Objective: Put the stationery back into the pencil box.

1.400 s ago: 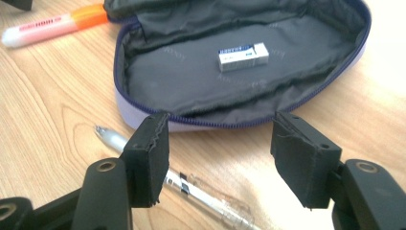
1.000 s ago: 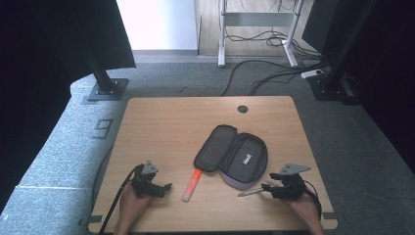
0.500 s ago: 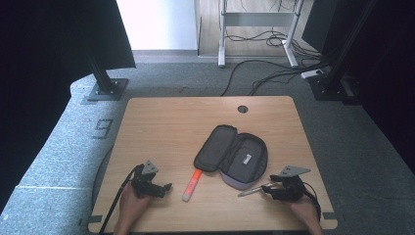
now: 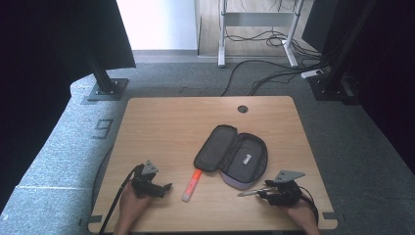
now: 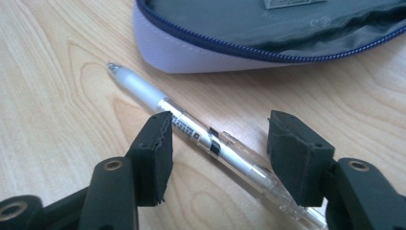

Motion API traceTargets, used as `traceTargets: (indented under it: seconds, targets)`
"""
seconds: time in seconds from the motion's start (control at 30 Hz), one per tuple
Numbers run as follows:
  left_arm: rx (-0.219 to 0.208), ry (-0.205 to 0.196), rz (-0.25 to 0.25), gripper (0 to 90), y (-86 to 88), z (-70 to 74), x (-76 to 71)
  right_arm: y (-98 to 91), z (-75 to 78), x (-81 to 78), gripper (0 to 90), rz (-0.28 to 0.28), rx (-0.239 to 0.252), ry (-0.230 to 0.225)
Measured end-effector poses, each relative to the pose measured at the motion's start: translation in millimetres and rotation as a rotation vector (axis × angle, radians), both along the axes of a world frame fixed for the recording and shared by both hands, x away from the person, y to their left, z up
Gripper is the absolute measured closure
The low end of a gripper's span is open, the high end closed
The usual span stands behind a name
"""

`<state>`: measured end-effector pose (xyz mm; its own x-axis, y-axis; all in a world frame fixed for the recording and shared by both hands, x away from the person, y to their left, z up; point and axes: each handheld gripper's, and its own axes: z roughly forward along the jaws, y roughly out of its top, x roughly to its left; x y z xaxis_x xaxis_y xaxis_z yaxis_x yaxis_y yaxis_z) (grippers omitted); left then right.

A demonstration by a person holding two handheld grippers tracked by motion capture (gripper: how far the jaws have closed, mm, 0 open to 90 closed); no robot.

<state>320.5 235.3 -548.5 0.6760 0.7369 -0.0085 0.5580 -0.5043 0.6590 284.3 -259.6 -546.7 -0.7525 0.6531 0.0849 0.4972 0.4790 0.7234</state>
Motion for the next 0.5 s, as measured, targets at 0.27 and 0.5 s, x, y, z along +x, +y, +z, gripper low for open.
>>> traceTargets:
  seconds: [0.27, 0.5]
  targets:
    - [0.0, 0.0, 0.0, 0.0, 0.0, 0.0, 0.0, 3.2, -0.1, -8.5, 52.1, 0.029, 0.005, -0.003]
    - [0.0, 0.0, 0.0, 0.0, 0.0, 0.0, 0.0, 17.1, 1.9, -12.6, 68.7, 0.092, -0.033, -0.021]
